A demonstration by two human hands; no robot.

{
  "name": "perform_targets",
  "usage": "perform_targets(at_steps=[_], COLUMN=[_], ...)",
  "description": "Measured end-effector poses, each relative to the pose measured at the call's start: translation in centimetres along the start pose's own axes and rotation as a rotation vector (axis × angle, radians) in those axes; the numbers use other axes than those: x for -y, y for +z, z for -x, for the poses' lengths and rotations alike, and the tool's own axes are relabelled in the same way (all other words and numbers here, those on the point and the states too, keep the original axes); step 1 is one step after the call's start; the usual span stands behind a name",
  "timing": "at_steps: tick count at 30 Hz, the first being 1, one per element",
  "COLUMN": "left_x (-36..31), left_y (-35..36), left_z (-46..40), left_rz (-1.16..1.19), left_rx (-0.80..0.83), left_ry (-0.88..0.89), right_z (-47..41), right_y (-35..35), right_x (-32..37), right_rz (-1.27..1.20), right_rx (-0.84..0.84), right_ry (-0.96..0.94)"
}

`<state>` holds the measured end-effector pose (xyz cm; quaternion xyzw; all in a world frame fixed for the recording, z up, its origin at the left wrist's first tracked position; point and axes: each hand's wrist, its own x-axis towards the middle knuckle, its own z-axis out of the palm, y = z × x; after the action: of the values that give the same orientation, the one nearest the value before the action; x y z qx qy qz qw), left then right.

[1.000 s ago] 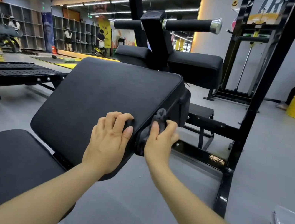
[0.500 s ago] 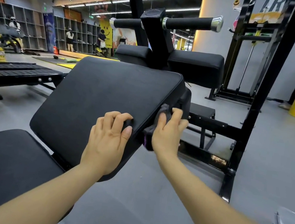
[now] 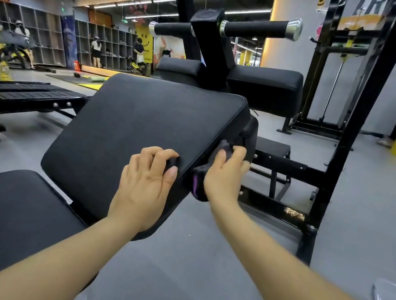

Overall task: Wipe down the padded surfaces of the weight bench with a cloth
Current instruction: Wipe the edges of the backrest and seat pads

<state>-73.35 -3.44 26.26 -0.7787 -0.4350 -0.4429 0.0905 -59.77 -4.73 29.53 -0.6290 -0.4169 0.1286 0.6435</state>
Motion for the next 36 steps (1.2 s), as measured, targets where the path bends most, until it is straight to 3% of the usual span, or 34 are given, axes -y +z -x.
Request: perform_targets(at_steps=[6,9,12,20,23,27,36], left_x=[0.1,0.2,0.1,0.2,0.2,0.2,0.1], left_y=[0.0,0.0,0.0,0.1,0.1,0.0,0.0], left_z=[-0.2,-0.1,0.0,-0.1,-0.1,-0.1,-0.1], left_rz=[0.006,-0.001,0.003,0.028,0.031,0.024,0.042], left_rx=[0.006,0.000,-0.001,0.002,0.000,-0.002,0.003], left_ry=[0.008,0.005,0.003,0.006,0.003,-0.001,-0.003], right_z=[-7.6,-3.2,2.6,-8.2,-4.0,4.0,-6.1], right_y=[-1.7,-0.4,0.3,-1.5,0.0,1.0,-1.0], right_x=[3.3,1.3,-1.0,3.1,1.5,-1.4,2.9], right_rz=[-0.008,-0.012,0.002,0.029,0.019,0.033,0.063], right_rx=[-0.123,-0.102,0.032,-0.194,-0.221,-0.030,-0.230], right_ry=[0.075,-0.026,-0.115,-0.039,-0.139,-0.284,-0.210])
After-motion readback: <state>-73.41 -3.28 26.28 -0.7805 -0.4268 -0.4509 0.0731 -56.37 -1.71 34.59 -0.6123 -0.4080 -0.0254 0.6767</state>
